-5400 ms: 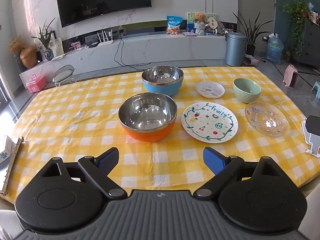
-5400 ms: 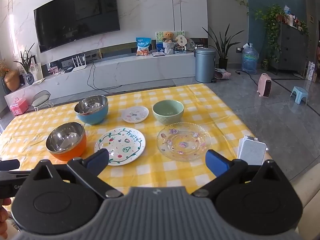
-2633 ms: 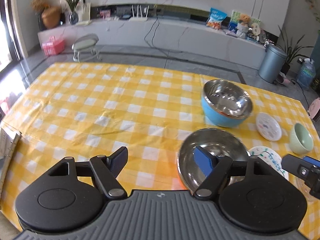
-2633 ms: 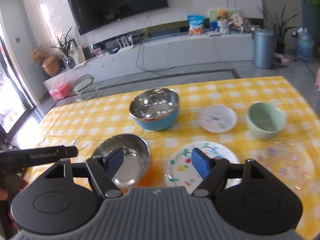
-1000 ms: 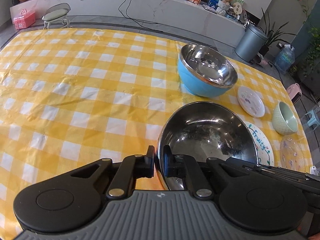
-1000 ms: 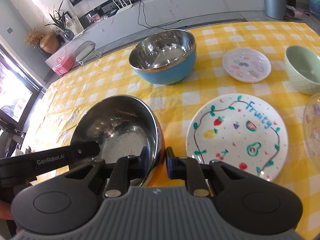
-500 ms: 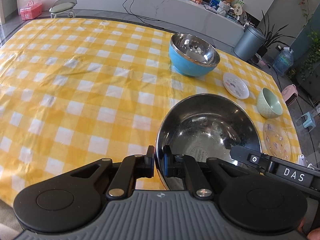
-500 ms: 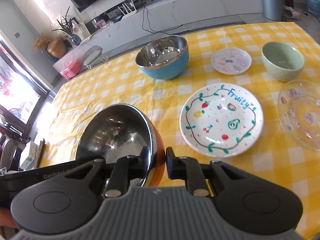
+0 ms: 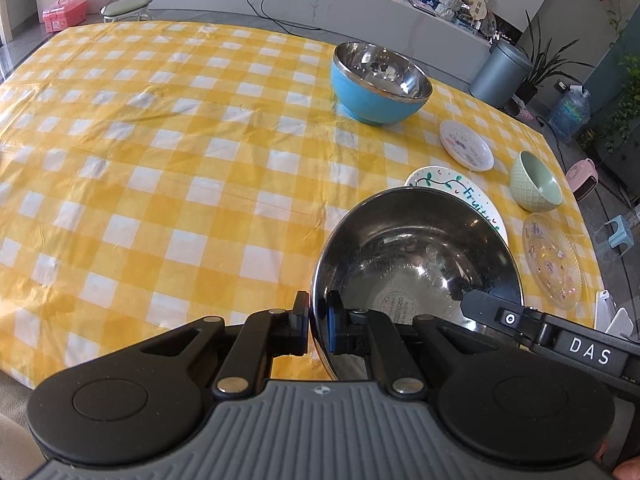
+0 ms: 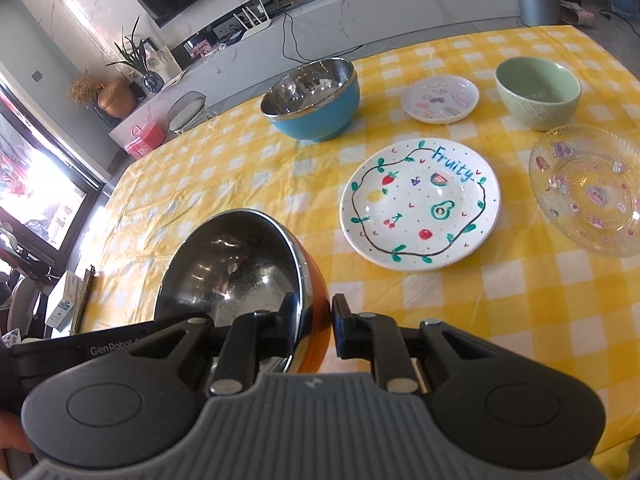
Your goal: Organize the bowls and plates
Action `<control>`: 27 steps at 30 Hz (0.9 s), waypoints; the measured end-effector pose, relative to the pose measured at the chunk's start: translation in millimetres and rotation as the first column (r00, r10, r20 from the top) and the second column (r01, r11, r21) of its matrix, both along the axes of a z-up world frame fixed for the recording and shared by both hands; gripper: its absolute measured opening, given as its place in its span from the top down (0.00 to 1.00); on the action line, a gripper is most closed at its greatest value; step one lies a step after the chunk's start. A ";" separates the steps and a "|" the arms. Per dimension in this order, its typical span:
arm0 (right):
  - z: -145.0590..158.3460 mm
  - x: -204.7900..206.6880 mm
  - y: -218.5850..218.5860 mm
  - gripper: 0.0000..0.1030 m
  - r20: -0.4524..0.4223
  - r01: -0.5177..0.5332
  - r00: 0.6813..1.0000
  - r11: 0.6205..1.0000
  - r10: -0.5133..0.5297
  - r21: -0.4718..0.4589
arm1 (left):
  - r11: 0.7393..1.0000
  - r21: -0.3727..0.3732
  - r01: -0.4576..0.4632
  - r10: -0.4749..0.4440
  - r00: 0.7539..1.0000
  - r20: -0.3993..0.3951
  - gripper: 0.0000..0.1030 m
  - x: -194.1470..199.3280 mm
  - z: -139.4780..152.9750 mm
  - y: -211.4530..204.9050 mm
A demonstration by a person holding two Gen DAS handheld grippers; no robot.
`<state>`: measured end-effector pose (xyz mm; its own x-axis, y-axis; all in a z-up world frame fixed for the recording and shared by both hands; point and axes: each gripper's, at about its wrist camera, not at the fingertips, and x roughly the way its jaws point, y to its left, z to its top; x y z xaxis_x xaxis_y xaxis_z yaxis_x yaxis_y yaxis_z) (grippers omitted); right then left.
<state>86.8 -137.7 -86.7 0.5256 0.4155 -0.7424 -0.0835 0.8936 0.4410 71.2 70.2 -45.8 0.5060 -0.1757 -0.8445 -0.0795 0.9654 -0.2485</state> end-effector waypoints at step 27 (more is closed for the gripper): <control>-28.5 13.2 -1.8 0.83 -0.091 0.011 0.996 1.000 -0.009 0.024 | 1.000 -0.007 -0.005 0.004 0.999 -0.051 0.91 11.7 -23.2 2.6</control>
<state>100.0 -139.5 -115.3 0.4602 0.4294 -0.7771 -0.0332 0.8830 0.4682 82.9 72.8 -69.0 0.4631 -0.1796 -0.8679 -0.0965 0.9632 -0.2508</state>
